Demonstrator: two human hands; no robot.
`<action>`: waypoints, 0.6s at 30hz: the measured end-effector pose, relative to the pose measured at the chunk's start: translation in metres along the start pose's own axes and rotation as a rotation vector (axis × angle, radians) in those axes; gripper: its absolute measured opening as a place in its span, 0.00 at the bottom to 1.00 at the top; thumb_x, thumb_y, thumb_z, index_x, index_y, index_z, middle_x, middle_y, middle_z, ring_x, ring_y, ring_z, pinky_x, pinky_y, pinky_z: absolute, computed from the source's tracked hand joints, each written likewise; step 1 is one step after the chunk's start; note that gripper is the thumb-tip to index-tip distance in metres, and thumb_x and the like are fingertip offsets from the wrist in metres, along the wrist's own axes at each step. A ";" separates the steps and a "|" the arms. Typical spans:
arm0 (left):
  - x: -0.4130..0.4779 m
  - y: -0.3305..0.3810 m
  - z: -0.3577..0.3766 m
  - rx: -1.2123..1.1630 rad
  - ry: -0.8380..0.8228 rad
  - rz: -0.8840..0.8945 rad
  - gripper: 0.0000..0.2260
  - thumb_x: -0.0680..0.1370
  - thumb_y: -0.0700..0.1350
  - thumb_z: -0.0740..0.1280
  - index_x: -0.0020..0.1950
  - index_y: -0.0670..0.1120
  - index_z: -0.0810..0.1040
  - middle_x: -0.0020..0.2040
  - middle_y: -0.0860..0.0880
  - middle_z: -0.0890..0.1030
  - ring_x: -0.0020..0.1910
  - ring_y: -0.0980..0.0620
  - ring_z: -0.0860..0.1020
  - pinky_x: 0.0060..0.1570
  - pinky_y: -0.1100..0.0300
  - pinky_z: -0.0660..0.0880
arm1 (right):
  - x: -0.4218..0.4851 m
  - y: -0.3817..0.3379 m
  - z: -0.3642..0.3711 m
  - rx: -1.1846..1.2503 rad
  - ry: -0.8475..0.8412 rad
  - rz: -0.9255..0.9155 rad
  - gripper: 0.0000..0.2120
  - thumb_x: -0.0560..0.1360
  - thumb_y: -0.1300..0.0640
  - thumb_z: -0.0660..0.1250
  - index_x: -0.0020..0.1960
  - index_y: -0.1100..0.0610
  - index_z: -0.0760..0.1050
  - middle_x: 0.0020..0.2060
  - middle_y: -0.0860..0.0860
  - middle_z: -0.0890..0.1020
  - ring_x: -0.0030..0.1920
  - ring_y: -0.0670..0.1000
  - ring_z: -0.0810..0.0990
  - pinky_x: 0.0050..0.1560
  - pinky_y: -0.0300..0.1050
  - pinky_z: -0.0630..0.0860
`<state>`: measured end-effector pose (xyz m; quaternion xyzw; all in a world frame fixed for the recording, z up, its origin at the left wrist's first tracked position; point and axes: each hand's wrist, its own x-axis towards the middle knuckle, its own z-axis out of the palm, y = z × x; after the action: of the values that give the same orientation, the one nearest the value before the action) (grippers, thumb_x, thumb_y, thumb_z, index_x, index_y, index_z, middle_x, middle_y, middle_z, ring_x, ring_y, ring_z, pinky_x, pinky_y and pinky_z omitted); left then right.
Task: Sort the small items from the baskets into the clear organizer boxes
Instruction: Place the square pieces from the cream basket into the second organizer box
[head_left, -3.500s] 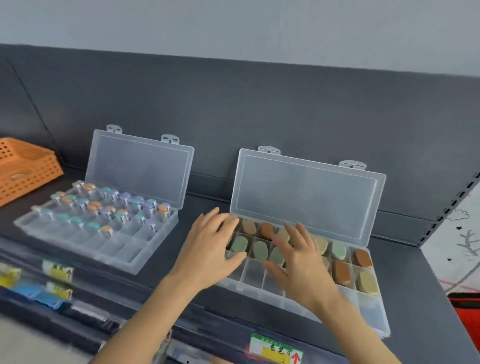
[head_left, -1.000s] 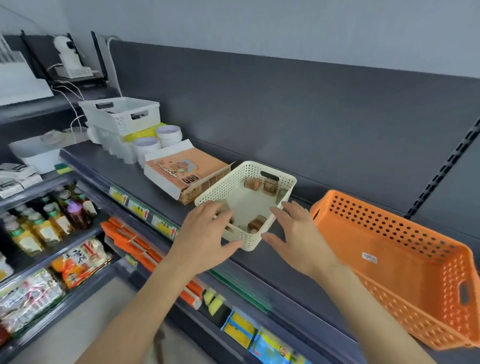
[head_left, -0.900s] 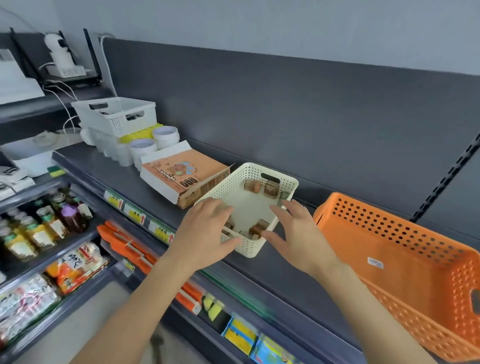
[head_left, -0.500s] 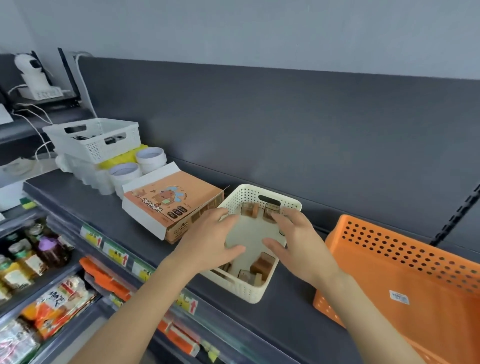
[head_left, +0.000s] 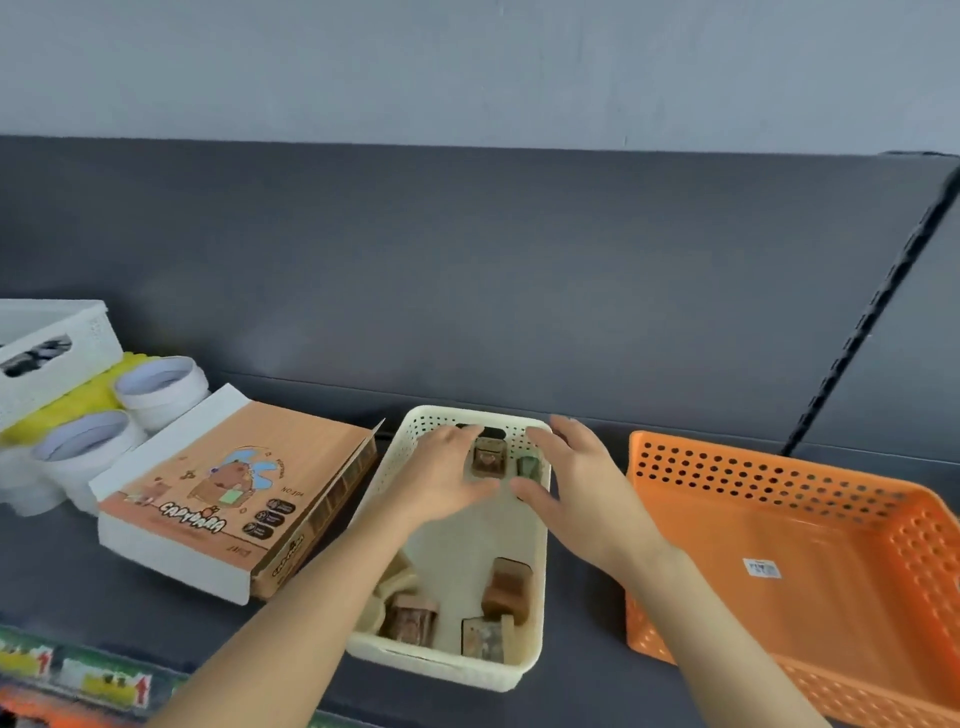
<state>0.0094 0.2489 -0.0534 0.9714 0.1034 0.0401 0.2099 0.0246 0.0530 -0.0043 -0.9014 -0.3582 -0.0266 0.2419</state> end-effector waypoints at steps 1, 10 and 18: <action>0.005 -0.002 0.003 0.003 -0.011 -0.001 0.36 0.72 0.63 0.67 0.75 0.50 0.61 0.64 0.46 0.72 0.65 0.46 0.68 0.64 0.52 0.67 | 0.001 -0.001 0.001 0.001 0.009 0.014 0.28 0.77 0.45 0.63 0.74 0.54 0.63 0.74 0.55 0.60 0.76 0.54 0.53 0.73 0.45 0.55; 0.027 -0.020 0.012 0.004 -0.033 0.038 0.26 0.71 0.58 0.67 0.68 0.58 0.67 0.58 0.50 0.70 0.62 0.48 0.68 0.61 0.52 0.68 | 0.001 -0.007 0.005 0.024 0.043 0.120 0.28 0.78 0.47 0.63 0.74 0.53 0.62 0.76 0.54 0.57 0.77 0.53 0.51 0.73 0.44 0.55; 0.026 -0.016 0.031 -0.009 0.014 0.090 0.23 0.70 0.58 0.69 0.56 0.50 0.61 0.57 0.51 0.67 0.45 0.49 0.73 0.47 0.52 0.75 | -0.004 -0.001 0.003 0.033 0.081 0.164 0.28 0.78 0.46 0.63 0.75 0.52 0.61 0.76 0.52 0.57 0.76 0.53 0.52 0.73 0.48 0.59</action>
<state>0.0357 0.2567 -0.0878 0.9738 0.0608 0.0568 0.2117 0.0205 0.0526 -0.0069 -0.9217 -0.2736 -0.0375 0.2724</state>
